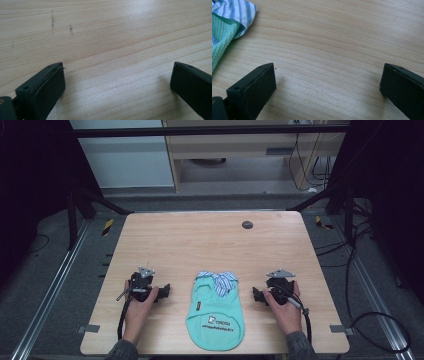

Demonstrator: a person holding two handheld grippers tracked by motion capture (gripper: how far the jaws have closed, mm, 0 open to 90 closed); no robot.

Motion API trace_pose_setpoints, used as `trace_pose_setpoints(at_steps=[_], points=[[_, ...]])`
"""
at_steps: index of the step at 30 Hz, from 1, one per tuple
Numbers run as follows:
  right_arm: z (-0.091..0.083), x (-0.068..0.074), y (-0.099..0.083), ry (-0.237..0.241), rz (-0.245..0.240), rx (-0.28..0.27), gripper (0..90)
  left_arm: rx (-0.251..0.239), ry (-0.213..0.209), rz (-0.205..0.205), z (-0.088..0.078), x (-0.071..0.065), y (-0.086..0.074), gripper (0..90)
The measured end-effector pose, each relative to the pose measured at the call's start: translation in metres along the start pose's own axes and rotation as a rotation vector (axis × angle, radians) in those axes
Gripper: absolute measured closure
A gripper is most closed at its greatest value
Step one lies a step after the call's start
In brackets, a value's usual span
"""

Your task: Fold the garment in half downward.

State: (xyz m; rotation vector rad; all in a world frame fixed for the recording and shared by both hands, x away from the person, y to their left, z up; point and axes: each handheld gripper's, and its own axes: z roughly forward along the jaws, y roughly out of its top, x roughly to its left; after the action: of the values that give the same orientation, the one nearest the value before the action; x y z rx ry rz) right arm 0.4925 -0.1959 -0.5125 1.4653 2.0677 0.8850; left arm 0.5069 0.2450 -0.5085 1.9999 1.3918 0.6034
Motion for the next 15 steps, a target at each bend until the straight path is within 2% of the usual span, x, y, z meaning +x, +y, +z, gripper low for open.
trace_pose_setpoints(at_steps=[8, 15], points=[[-0.0002, 0.0001, -0.0001, 0.001, -0.005, -0.002, 1.2, -0.002, -0.019, 0.027, -0.0025, -0.0026, -0.0020, 0.0], [-0.0002, -0.0001, 0.0000, 0.004, -0.010, -0.003, 1.6, -0.009, -0.047, 0.048, -0.0054, -0.0094, -0.0015, 4.6]])
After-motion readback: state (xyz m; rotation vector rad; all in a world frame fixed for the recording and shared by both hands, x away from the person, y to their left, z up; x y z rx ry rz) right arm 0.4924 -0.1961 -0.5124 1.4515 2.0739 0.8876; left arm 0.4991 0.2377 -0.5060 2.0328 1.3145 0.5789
